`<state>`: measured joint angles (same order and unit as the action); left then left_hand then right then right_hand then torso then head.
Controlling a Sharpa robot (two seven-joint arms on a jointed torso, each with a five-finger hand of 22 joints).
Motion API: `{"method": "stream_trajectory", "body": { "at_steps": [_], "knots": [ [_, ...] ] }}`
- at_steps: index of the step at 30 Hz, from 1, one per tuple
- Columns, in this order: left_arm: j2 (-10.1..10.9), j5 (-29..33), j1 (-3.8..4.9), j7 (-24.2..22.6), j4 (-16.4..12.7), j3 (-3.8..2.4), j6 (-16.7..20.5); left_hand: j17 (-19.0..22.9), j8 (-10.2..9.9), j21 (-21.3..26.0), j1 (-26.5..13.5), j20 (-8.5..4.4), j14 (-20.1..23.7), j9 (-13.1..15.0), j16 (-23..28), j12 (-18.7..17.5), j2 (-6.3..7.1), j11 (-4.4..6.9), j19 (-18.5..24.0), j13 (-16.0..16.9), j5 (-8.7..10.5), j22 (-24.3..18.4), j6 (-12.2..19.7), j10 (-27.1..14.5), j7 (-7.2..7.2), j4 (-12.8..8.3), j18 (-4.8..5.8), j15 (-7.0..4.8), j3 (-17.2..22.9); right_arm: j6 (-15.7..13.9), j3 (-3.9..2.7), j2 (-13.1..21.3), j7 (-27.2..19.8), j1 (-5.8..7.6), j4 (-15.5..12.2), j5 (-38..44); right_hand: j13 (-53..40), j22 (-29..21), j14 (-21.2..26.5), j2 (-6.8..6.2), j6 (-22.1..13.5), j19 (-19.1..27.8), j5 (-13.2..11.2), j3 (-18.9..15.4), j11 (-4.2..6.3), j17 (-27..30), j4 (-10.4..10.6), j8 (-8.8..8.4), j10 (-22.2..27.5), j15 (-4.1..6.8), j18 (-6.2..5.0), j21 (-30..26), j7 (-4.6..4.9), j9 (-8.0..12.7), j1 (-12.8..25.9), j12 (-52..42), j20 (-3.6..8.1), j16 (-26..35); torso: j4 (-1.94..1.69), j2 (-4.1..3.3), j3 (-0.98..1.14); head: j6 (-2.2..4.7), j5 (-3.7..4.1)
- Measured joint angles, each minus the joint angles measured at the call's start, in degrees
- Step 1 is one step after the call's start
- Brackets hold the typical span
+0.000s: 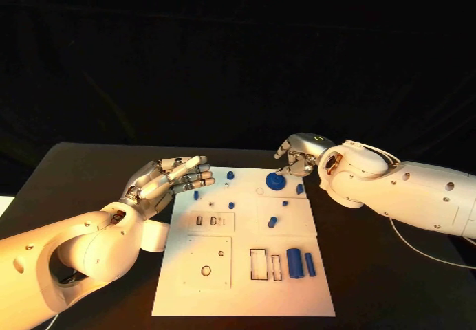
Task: Assemble the parts on the task board
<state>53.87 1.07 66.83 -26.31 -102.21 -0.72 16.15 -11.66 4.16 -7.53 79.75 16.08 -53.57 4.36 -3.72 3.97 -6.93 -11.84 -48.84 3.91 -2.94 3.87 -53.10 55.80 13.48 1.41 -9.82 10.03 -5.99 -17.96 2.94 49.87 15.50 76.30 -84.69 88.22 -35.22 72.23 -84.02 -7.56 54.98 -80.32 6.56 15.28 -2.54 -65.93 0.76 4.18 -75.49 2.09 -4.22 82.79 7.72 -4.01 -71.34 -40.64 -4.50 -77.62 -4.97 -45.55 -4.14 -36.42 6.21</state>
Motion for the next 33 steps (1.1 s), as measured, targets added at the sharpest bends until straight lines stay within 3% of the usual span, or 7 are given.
{"method": "stream_trajectory", "body": {
  "at_steps": [2,5,21,33],
  "knots": [
    [0.0,0.0,0.00,0.0,0.0,0.00,0.0,0.0,0.0,0.0,0.0,0.00,0.0,0.0,0.0,0.0,0.00,0.00,0.0,0.0,0.00,0.0,0.0,0.0,0.00,0.0,0.00,0.00,0.0,0.8,0.00,0.2,0.6,0.00,0.0,-0.6,-8.1,1.2,0.0,0.41,-0.5,-0.2,0.0,-1.3,-0.28,-2.1,1.3,0.00,0.7,-0.02,0.31,0.6,0.35,0.0,-0.4,-6.8,-0.23,-1.3,0.05,-0.01,0.00,0.03,0.09],
    [-0.1,0.0,0.00,0.0,0.1,0.00,0.0,0.0,0.0,0.0,0.2,0.00,0.0,0.0,0.0,0.0,-0.17,0.00,0.0,0.0,0.00,0.0,0.0,0.0,0.00,0.0,0.00,0.00,0.0,1.9,-0.01,0.2,1.4,0.01,0.2,-1.2,-13.1,1.9,0.0,1.05,-0.7,-0.4,0.0,-2.6,-0.48,-3.1,2.6,0.45,2.1,-0.48,0.30,0.9,0.54,0.0,-1.1,-10.5,-0.43,-1.9,0.09,-0.02,-0.01,0.05,0.19],
    [-0.4,0.0,-0.01,0.1,0.5,0.00,-0.1,0.1,0.0,0.0,0.2,0.00,0.0,0.0,0.0,0.0,-0.23,0.00,0.0,0.0,0.00,0.0,0.0,0.0,0.00,0.0,0.00,0.00,0.0,6.8,-0.02,-2.3,3.2,-0.45,2.5,-2.1,-18.5,2.6,0.0,1.08,-0.7,-0.4,0.0,-3.7,-0.50,-4.3,4.1,0.67,2.3,-0.47,0.29,1.2,0.56,0.0,-1.1,-14.0,-0.43,-2.5,-0.12,-0.01,-0.20,-0.24,0.63],
    [-0.5,0.0,-0.01,0.2,0.6,0.00,-0.1,0.2,0.0,0.0,0.2,0.00,0.0,0.0,0.0,0.0,-0.23,0.00,0.0,0.0,0.00,0.0,0.0,0.0,0.00,-0.2,0.00,0.00,0.2,9.9,0.01,-3.5,3.6,-0.67,3.7,-2.1,-20.0,2.7,0.0,1.59,-0.6,-0.6,0.3,-3.9,-0.50,-4.6,4.6,1.13,2.3,-0.46,0.29,1.1,0.55,-0.1,-1.6,-14.9,-0.64,-2.7,-0.13,0.00,-0.17,-0.63,0.53]
  ]
}}
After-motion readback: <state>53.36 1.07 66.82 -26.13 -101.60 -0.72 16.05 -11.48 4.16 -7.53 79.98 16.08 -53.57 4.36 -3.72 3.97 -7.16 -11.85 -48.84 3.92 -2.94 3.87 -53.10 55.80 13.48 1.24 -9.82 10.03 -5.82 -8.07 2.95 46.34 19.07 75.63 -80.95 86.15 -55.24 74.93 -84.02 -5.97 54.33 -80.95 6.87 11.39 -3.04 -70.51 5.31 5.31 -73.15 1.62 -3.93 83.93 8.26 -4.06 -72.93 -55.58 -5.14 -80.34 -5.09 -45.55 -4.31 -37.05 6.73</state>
